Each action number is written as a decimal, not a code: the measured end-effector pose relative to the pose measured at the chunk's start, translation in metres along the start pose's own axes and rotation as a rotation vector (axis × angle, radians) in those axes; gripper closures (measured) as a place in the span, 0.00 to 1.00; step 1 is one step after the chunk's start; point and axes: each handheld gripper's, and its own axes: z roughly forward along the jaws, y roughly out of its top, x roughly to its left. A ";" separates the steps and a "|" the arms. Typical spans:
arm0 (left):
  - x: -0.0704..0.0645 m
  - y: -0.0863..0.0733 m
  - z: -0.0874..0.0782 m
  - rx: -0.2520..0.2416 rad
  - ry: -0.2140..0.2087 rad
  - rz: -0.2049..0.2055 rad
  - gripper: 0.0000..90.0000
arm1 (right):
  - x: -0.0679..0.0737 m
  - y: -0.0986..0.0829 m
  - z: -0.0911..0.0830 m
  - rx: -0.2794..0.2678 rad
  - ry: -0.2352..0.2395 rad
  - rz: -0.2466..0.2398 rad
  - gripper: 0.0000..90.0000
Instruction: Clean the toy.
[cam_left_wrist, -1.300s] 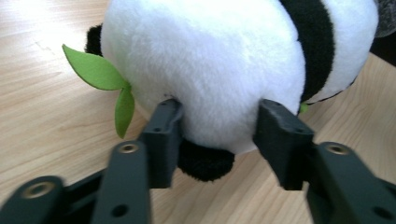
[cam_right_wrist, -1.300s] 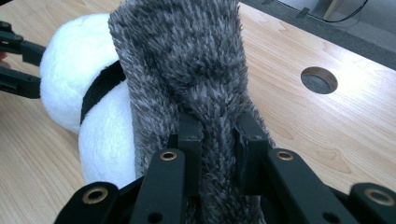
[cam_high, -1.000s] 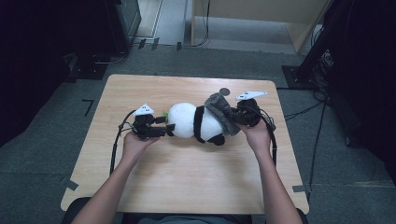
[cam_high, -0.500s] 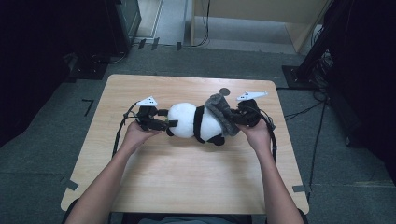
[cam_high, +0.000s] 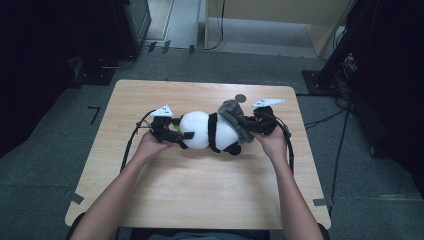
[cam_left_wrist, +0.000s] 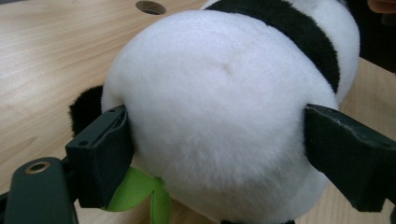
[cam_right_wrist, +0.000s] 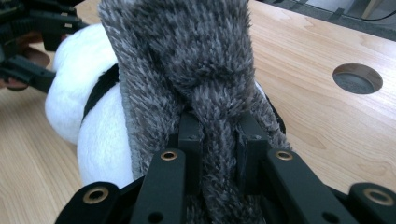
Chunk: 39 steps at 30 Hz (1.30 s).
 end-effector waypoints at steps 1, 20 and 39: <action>-0.002 -0.001 0.000 0.000 0.004 0.001 0.14 | 0.000 0.000 0.001 -0.005 -0.002 -0.003 0.86; -0.019 -0.008 -0.020 0.031 0.036 0.056 0.24 | -0.011 0.009 0.014 -0.038 -0.013 -0.021 0.85; 0.012 0.003 -0.020 -0.003 0.025 0.047 0.14 | -0.014 0.009 0.013 -0.011 -0.020 -0.044 0.84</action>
